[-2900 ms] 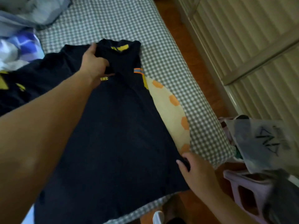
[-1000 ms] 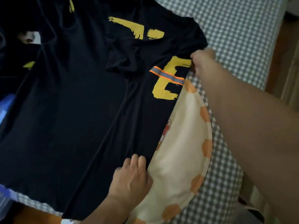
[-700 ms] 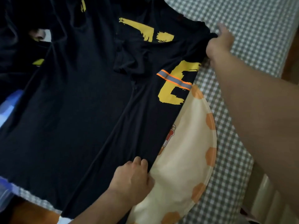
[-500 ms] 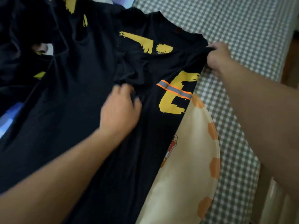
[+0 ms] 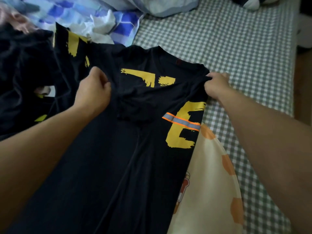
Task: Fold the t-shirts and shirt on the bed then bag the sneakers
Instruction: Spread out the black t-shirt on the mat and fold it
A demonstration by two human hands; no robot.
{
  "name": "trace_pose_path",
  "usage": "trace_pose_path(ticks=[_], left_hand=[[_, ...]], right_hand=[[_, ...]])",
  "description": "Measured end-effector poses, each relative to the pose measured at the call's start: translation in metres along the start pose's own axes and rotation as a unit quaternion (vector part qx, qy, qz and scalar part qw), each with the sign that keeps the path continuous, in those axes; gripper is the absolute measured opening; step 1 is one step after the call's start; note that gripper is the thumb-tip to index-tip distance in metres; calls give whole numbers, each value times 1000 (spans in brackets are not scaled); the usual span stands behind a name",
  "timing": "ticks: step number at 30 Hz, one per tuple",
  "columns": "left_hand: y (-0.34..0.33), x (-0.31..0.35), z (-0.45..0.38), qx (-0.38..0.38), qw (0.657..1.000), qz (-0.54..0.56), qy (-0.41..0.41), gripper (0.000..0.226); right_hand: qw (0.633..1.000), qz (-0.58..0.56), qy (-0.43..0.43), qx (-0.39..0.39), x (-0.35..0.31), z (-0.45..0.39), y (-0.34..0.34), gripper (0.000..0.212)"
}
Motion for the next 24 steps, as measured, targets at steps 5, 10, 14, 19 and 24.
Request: trace_pose_path(ticks=[5,10,14,19,24], left_hand=[[-65,35,-29,-94,981,-95,-138,50],[-101,60,-51,-85,945,-235,-213,45],[-73,68,-69,-22,956,-216,-198,33],[-36,26,-73,31,969,-233,-71,37],[-42,34,-23,72,995,-63,-21,51]], right_hand=[[1000,19,10,3,3,2,-6,44],[999,19,26,1,9,1,-12,40],[999,17,38,-18,7,-2,-9,37],[997,44,44,-39,-2,-12,-2,23],[997,65,-4,38,4,-27,5,47]])
Point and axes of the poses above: each hand's wrist, its own z-axis away from the middle knuckle, its own y-axis out of the back of the hand, x = y × z, the point moved 10 cm from there along -z, towards the middle knuckle, and after that the axes turned 12 degrees about x, right-handed, at the moved point
